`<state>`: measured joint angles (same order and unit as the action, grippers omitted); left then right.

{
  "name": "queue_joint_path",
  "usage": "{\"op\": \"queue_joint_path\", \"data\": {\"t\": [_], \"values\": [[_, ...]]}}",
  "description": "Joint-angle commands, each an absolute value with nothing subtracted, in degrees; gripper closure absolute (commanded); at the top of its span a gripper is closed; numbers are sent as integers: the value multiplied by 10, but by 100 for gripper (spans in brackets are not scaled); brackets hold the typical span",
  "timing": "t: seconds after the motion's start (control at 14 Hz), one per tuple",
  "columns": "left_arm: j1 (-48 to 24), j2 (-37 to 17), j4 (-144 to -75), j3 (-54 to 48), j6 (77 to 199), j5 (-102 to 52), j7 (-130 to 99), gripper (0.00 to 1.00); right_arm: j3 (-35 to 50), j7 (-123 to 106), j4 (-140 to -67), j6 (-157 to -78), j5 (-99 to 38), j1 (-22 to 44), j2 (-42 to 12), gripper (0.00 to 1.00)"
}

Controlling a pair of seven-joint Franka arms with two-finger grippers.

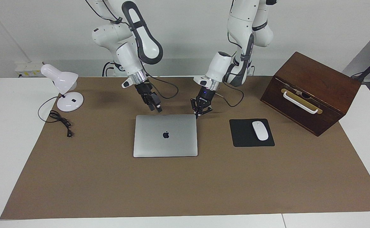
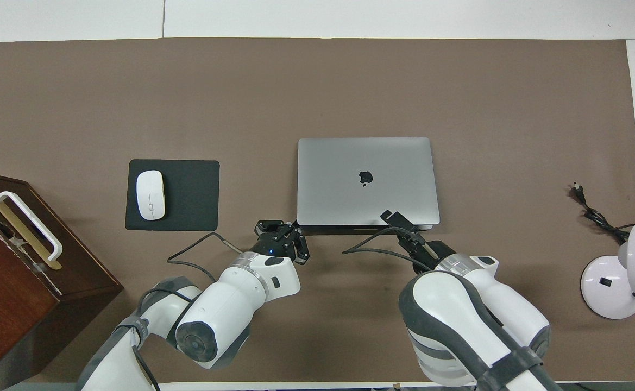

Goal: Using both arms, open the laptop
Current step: 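Hold the laptop base with the left gripper while the right grips the lid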

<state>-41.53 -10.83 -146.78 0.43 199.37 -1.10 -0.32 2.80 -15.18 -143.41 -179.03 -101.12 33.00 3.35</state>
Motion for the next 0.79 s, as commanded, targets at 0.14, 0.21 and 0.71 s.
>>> {"op": "queue_joint_path", "data": {"t": [0.14,0.21,0.71], "values": [[-413,-147,-1434,10,2008,-7,11,100,28,-201,-1417,-1774,-1022,299,19,0],[-413,-149,-1433,10,2008,-7,13,100,28,-205,-1415,-1773,-1021,295,19,0],[-402,-168,-1419,10,2007,-5,40,100,28,-206,-1399,-1772,-1017,294,11,0]]}}
